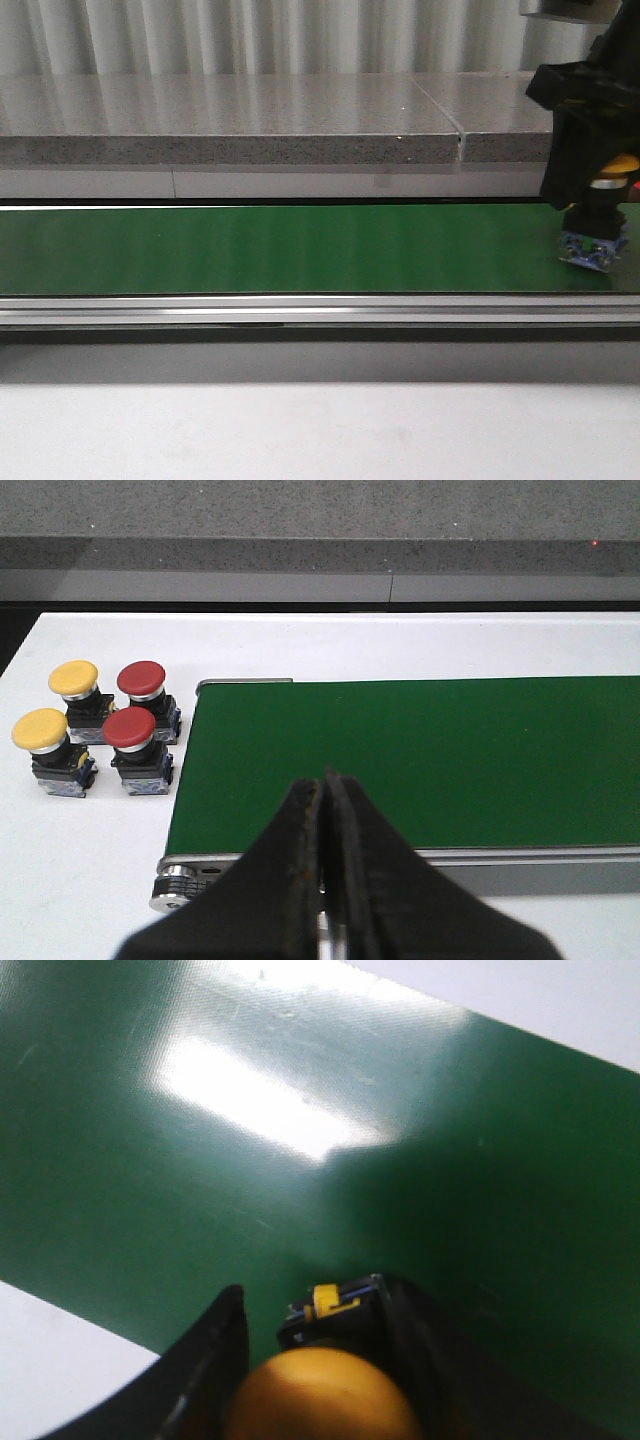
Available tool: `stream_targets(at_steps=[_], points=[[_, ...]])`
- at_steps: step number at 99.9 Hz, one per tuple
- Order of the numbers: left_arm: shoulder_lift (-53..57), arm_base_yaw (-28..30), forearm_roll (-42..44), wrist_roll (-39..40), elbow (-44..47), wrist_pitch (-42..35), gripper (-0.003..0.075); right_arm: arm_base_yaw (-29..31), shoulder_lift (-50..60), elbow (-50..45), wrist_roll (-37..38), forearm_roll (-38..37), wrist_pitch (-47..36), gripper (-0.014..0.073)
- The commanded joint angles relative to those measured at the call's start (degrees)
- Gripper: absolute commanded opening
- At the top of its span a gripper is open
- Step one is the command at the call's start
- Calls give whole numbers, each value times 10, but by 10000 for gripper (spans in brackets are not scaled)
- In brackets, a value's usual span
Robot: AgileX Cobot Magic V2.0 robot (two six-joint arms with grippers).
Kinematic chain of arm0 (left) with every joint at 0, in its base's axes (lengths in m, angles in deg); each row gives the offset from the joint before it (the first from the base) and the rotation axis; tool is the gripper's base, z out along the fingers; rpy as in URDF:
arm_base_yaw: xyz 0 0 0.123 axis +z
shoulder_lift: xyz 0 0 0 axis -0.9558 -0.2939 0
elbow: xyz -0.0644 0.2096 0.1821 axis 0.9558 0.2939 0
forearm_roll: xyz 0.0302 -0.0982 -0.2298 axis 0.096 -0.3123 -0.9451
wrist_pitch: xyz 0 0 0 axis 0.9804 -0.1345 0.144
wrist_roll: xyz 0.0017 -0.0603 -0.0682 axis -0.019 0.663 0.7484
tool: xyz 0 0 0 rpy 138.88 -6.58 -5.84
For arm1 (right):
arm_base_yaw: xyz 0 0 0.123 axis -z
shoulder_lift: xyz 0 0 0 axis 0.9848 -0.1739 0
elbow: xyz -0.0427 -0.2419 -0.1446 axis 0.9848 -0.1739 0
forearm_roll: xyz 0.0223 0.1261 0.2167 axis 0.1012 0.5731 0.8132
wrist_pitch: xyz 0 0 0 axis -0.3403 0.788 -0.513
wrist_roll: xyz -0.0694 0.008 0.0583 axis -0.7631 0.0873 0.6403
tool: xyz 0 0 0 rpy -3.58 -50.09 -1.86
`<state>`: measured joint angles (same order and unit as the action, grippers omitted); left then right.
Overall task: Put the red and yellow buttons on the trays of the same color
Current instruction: 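Carry the yellow button into the yellow tray and release it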
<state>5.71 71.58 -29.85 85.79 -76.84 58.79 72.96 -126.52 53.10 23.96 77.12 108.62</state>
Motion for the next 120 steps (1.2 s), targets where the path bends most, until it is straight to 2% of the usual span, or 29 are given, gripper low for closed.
stream_targets(at_steps=[1, 22, 39, 55, 75, 89, 120], points=[[-2, -4, -6, 1, -16, -42, -20, 21, 47, 16, 18, -8, 0, 59], [-2, -4, -6, 1, -16, -42, -20, 109, 101, 16, 61, -47, 56, 59], [-2, -4, -6, 1, -16, -42, -20, 212, 142, 5, 77, -63, 81, 59], [-2, -4, -6, 1, -16, -42, -20, 328, 162, -8, 85, -64, 70, 59], [-2, -4, -6, 1, -16, -42, -20, 444, 159, -8, 123, -64, -3, 59], [-2, -4, -6, 1, -16, -42, -20, 470, 137, -8, 135, -64, -40, 59], [-2, -4, -6, 1, -16, -42, -20, 470, 54, -8, 135, -64, -126, 59]])
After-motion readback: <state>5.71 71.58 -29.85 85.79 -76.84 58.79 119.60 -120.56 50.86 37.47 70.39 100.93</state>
